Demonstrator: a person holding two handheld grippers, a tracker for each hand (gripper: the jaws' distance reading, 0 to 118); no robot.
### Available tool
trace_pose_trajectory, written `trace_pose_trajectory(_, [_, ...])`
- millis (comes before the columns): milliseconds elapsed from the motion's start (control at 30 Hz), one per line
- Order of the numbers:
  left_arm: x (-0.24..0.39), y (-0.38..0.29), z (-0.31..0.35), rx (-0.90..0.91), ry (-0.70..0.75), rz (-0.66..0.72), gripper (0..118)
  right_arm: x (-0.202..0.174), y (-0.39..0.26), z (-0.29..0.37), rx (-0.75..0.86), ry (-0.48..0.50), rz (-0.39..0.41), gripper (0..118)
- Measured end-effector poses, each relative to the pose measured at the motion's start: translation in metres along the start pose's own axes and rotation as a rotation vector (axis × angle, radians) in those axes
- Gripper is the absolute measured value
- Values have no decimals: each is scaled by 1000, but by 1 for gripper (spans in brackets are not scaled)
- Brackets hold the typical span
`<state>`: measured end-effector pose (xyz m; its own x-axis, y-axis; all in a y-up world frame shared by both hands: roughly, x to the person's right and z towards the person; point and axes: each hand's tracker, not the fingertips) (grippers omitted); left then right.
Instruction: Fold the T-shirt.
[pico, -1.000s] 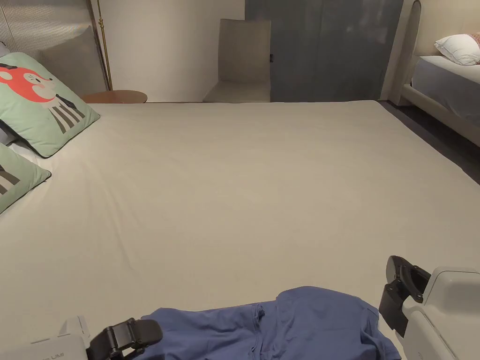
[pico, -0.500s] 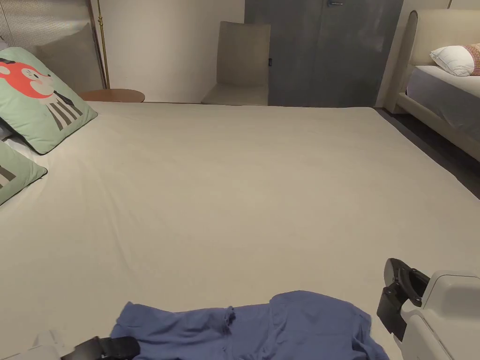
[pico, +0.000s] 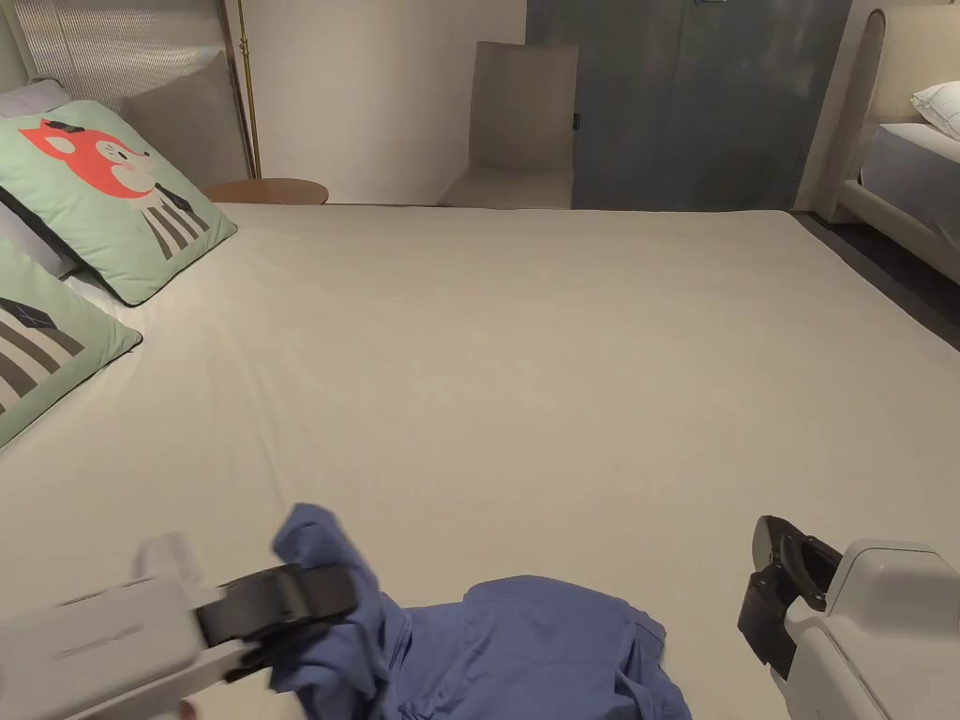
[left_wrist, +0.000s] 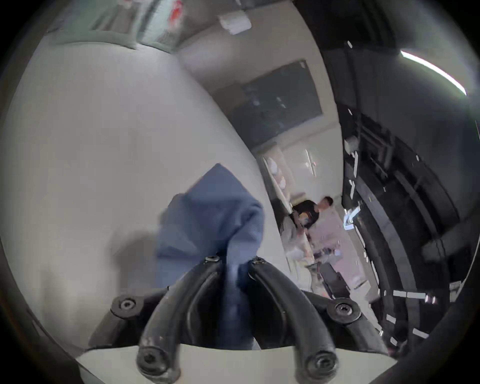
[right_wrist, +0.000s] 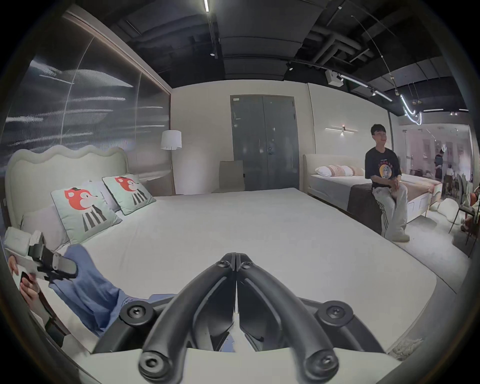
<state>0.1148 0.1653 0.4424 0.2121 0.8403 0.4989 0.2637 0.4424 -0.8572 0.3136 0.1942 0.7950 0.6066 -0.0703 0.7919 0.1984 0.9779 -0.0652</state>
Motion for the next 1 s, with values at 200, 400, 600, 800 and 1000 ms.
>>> trace_pose_trajectory(200, [44, -43, -124, -173, 77, -142, 5, 27, 2, 16, 24, -53, -19, 0])
trace_pose_trajectory(400, [45, -103, -200, -248, 284, -259, 7, 58, 1, 27, 28, -126, -56, 0])
trace_pose_trajectory(600, [55, -87, -164, -222, 40, -189, 94, 67, 0, 29, 27, -143, -59, 0])
trace_pose_trajectory(800, [67, -74, -113, 146, 179, -348, 109, 64, -3, 27, 21, -128, -78, 0])
trace_pose_trajectory(1000, [60, -113, -153, 104, 517, -555, 2, 62, -4, 25, 16, -110, -83, 0])
